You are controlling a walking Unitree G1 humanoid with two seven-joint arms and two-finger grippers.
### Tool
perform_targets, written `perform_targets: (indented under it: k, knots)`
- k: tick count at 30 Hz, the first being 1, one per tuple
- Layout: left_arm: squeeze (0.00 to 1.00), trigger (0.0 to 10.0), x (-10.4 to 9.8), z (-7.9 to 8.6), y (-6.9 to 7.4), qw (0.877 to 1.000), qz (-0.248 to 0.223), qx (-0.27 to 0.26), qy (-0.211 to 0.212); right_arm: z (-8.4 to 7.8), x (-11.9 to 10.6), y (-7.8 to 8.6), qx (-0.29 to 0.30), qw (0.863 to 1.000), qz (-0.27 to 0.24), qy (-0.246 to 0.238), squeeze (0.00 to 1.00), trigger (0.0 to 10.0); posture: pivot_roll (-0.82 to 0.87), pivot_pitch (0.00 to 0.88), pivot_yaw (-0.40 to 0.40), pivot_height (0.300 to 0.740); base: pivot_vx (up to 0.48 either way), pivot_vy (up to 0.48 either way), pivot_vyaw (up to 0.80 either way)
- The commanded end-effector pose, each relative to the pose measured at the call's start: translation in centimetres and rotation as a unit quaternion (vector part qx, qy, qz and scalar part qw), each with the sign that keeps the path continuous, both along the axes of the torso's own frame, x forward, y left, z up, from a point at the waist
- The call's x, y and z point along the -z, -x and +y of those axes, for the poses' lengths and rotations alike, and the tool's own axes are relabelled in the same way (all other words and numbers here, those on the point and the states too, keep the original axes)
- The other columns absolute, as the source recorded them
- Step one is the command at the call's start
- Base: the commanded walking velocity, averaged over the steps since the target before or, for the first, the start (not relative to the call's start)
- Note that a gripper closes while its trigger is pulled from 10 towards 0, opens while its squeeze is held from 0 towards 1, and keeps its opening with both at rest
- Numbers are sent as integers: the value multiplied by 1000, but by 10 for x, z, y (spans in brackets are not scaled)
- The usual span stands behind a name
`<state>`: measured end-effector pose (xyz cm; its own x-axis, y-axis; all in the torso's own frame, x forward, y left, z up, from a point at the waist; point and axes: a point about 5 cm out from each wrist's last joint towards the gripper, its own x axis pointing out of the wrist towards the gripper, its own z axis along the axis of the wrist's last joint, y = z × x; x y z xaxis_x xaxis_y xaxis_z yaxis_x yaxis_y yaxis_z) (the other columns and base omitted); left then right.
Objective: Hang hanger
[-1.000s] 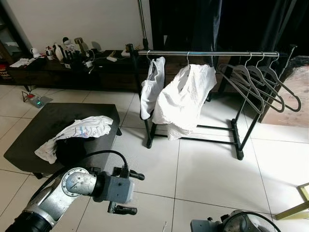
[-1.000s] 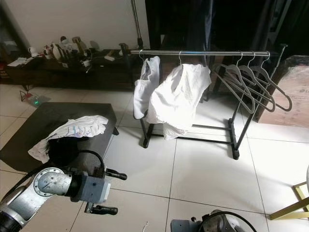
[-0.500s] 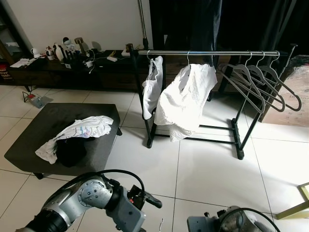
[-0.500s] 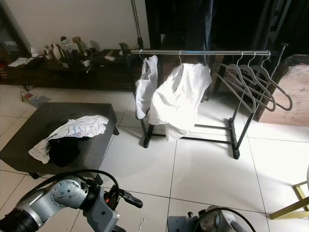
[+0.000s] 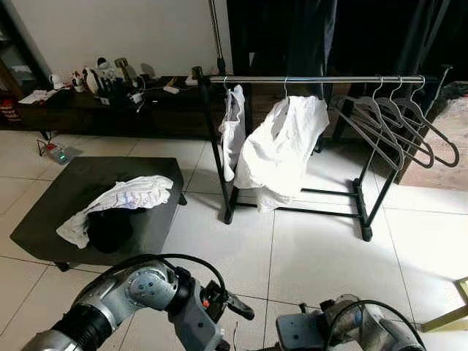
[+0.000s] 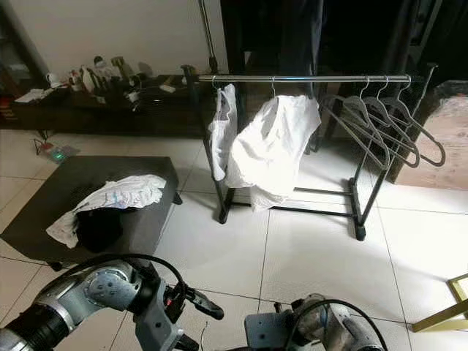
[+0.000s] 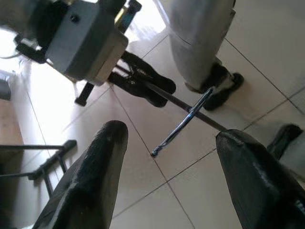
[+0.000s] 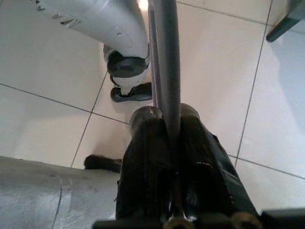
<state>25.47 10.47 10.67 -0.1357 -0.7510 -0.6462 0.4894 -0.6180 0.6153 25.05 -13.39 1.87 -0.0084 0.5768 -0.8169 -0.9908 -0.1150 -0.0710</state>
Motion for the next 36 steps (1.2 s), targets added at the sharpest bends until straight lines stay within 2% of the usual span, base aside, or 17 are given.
perform_targets:
  k: [1,2,3,12,36]
  knots:
    - [0,3647,2,0,1,1000,-2,20,-17,7,-6,-1,-14,1000,-7,-10,0,10000,-133,68,118,740,0,0,0]
    - [0,3647,2,-1,1,1000,-2,23,-18,7,-7,0,-15,1000,-8,-10,0,10000,-134,68,119,740,0,0,0]
    - [0,0,2,-2,1,999,-3,28,-19,8,-8,0,-17,1000,-10,-9,0,10000,-134,68,119,740,0,0,0]
    - [0,0,2,-3,-1,999,-3,34,-12,8,-11,1,-17,1000,-14,-6,0,10000,-134,68,121,740,0,0,0]
    - [0,0,-2,-6,-11,1000,25,-13,7,7,-11,1,2,1000,-14,-1,0,10000,-126,84,122,740,0,0,0]
